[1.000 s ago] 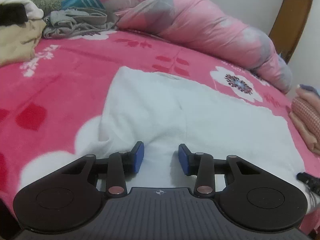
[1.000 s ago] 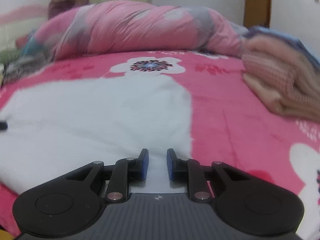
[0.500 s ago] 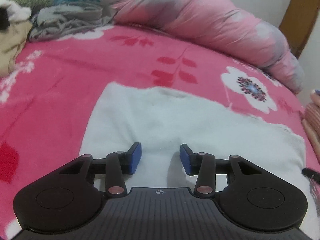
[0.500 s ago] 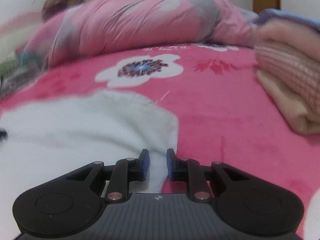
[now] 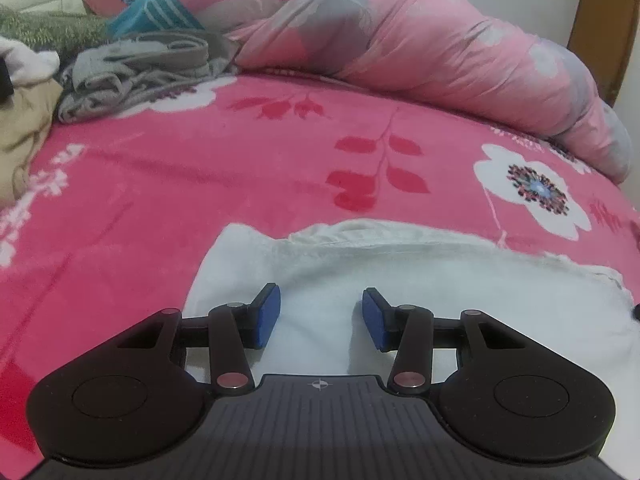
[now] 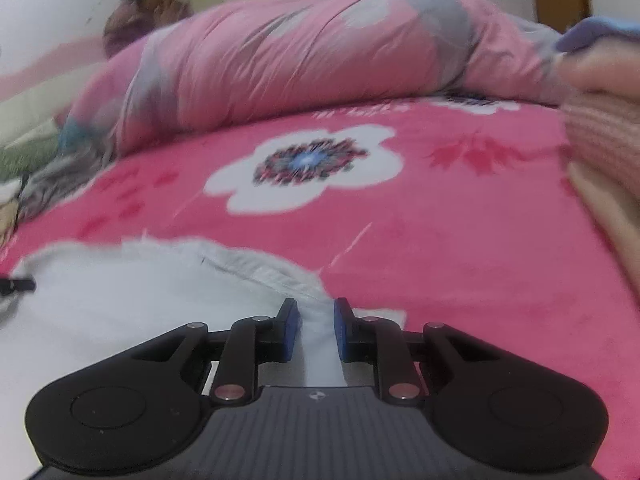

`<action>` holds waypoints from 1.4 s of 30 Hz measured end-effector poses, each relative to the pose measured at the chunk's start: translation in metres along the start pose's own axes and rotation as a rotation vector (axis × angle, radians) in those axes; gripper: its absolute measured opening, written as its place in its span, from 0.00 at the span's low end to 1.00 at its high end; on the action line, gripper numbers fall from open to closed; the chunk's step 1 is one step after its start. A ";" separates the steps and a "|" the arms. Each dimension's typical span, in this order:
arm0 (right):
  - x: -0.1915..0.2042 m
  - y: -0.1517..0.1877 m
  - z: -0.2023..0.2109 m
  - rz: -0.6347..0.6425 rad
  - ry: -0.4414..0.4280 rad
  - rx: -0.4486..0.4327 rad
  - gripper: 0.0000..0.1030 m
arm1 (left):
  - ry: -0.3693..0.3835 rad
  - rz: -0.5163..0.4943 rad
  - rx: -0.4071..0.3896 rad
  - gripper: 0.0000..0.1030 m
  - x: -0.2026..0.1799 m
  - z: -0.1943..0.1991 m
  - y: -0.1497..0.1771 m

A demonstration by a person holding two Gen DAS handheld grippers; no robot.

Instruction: Fold clothes

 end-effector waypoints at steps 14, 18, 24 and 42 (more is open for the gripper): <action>0.002 0.001 -0.050 -0.076 -0.159 0.013 0.20 | -0.095 0.024 0.055 0.49 0.002 -0.045 -0.025; -0.034 0.006 -0.055 -0.315 -0.244 0.031 0.20 | -0.113 0.061 0.018 0.49 0.012 -0.031 -0.030; -0.038 0.003 -0.055 -0.334 -0.208 0.027 0.20 | -0.108 0.128 -0.042 0.53 0.017 0.012 -0.037; 0.061 -0.016 -0.043 0.091 0.050 0.171 0.30 | 0.063 -0.072 0.201 0.65 -0.077 -0.044 -0.014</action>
Point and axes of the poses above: each gripper's, at about its wrist camera, not at the fingertips, and z roughly against the way its jaws point, x to its left, y to its underside, the point moved 7 cm from there along -z, roughly the way its jaws point, and after that the axes turned 6 degrees about y, right-handed, at the moved point
